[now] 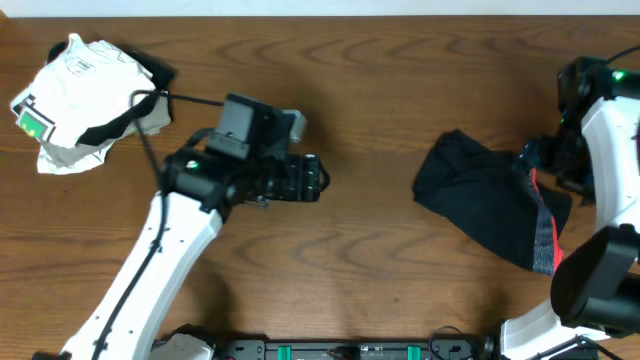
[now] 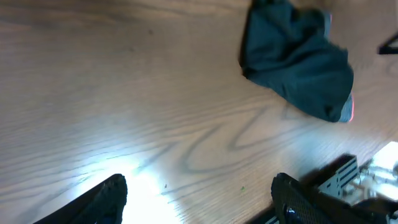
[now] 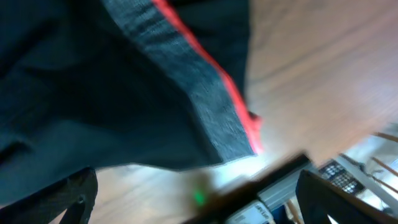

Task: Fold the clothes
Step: 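Adjust the folded garment's right edge with the right gripper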

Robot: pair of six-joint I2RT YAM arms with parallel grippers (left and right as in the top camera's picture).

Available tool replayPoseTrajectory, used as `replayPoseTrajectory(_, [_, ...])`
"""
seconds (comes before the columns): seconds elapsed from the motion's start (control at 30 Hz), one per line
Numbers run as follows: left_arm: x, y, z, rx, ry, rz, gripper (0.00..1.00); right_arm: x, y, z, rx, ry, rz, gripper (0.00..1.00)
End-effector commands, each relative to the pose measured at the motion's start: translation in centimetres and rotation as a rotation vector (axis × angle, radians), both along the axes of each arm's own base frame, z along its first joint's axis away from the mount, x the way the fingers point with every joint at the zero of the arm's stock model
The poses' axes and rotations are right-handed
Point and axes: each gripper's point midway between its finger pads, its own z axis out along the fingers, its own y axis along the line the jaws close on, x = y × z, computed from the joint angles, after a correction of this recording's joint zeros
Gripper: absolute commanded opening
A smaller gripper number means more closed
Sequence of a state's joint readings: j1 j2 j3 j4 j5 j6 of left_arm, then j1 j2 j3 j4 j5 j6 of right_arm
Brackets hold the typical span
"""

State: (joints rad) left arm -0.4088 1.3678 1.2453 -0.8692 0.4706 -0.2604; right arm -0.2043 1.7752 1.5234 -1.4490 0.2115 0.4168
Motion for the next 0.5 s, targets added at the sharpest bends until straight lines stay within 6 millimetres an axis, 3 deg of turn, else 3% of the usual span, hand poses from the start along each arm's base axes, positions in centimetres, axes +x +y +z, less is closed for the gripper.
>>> replayPoseTrajectory(0.0, [0.3, -1.0, -1.0, 0.014, 0.021, -0.043, 0.76, 0.1, 1.5, -2.1, 0.105, -0.027, 0.034, 0.99])
replayPoseTrajectory(0.2, [0.5, -1.1, -3.3, 0.045, 0.094, -0.044, 0.76, 2.7, 0.7, -3.2, 0.093, -0.139, 0.071, 0.99])
replayPoseTrajectory(0.33, [0.4, -1.1, -3.5, 0.049, 0.096, -0.05, 0.76, 4.9, -0.3, -3.2, 0.11, -0.241, 0.08, 0.98])
replayPoseTrajectory(0.47, [0.5, -1.1, -3.5, 0.051, 0.089, -0.059, 0.76, 6.8, -0.3, -3.3, 0.197, -0.332, 0.168, 0.89])
